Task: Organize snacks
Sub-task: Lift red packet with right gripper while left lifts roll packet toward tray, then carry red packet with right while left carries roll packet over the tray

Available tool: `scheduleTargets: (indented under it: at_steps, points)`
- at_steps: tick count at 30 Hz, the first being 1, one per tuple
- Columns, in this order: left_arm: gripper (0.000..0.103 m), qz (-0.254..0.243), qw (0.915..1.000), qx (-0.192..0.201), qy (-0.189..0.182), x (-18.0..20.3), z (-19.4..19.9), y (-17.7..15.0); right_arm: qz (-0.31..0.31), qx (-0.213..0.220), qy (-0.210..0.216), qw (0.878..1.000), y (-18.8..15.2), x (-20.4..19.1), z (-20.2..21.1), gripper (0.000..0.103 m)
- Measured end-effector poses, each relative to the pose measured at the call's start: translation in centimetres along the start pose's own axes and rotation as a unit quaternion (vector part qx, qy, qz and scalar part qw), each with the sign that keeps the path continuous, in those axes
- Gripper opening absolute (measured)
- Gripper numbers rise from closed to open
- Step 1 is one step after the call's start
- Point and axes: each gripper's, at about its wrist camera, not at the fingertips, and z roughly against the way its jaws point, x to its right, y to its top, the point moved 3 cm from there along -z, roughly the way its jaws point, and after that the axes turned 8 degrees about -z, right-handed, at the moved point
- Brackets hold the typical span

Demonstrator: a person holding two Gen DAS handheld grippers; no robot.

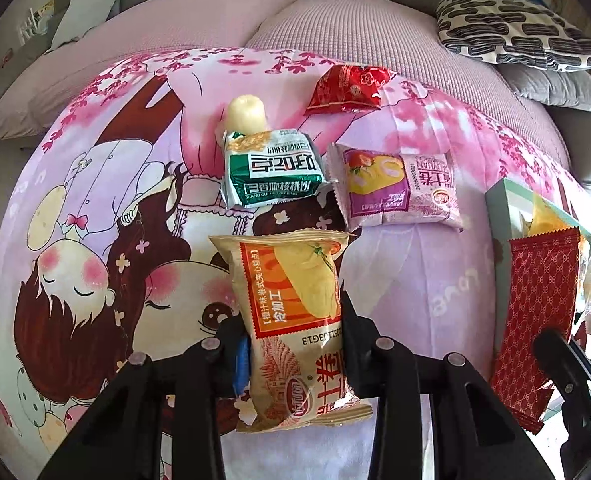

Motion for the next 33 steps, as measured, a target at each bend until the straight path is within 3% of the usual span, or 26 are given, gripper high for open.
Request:
scheduleTargets:
  at_steps: [5,12,19,26,29,33]
  points:
    - [0.038,-0.003,0.9996,0.024,0.012,0.4,2.1,0.6,-0.008,0.008,0.013,1.0,0.1,0.5,0.8,0.012]
    - [0.038,-0.022,0.9983,0.054,-0.01,2.0,4.4,1.2,-0.043,0.038,0.019,0.998,1.0,3.4,3.3,0.012]
    - [0.038,-0.076,0.9937,0.073,-0.04,6.9,6.2,1.3,-0.101,0.078,-0.027,0.992,2.0,9.2,6.6,0.012]
    - [0.038,-0.149,0.9831,0.075,-0.075,13.1,6.9,0.7,-0.16,0.106,-0.081,0.978,2.2,15.3,9.6,0.012]
    - [0.038,-0.174,0.9778,0.071,-0.092,15.4,7.0,0.2,-0.176,0.112,-0.09,0.974,2.1,16.8,10.4,0.012]
    - [0.038,-0.198,0.9744,0.063,-0.087,17.7,6.5,-0.4,-0.182,0.111,-0.092,0.973,2.0,17.5,10.7,0.012]
